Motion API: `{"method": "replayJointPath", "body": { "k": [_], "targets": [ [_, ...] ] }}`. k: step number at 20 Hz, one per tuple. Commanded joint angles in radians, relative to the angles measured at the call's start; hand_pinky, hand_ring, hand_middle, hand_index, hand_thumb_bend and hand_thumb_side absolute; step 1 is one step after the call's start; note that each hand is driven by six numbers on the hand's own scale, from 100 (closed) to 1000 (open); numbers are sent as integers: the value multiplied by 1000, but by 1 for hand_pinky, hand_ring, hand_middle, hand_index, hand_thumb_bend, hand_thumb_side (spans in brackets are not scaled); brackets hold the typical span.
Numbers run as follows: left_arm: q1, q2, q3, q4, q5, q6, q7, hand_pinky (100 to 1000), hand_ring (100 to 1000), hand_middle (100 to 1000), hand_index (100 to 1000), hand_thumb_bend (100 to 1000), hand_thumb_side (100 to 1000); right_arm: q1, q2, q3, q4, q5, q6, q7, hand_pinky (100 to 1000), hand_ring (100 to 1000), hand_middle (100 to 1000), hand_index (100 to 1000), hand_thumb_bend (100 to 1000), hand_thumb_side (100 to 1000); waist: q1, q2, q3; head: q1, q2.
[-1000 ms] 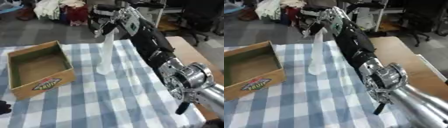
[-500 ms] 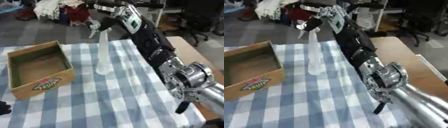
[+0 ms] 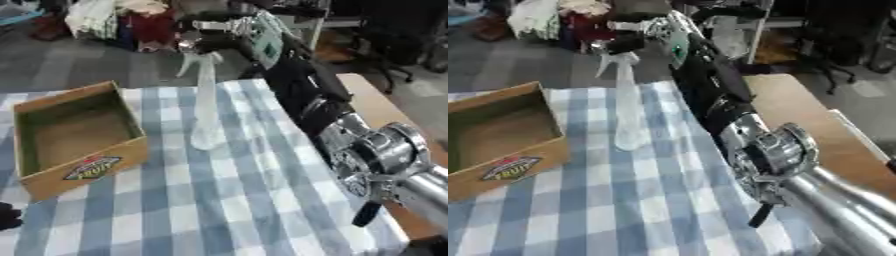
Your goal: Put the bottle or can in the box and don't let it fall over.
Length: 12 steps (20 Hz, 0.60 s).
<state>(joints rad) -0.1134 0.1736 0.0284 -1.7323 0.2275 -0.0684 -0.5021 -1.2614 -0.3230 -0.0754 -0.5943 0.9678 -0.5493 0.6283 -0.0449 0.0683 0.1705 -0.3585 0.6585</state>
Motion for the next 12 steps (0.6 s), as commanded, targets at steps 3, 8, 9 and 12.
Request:
{"method": "replayJointPath", "body": {
  "k": [3, 8, 9, 12],
  "targets": [
    [-3, 20, 4, -15, -3, -1, 2, 736, 706, 649, 889, 199, 970, -22, -18, -9, 16, 69, -205, 206, 927, 910, 917, 981, 100, 965, 5, -25, -2, -1, 6],
    [-5, 19, 4, -15, -2, -1, 3, 736, 706, 649, 889, 199, 970, -18, -9, -7, 26, 102, -227, 202, 727, 744, 771, 888, 100, 723, 5, -25, 0, -2, 7],
    [-5, 19, 4, -15, -2, 0, 3, 736, 706, 649, 889, 199, 970, -18, -7, -8, 27, 102, -232, 197, 652, 676, 713, 835, 100, 645, 4, -25, 0, -2, 7],
    [-5, 18, 4, -15, -3, 0, 3, 736, 706, 649, 889, 199, 971, -18, -5, -12, 28, 87, -249, 181, 526, 554, 559, 682, 100, 496, 4, -24, 1, -2, 8]
  ]
}}
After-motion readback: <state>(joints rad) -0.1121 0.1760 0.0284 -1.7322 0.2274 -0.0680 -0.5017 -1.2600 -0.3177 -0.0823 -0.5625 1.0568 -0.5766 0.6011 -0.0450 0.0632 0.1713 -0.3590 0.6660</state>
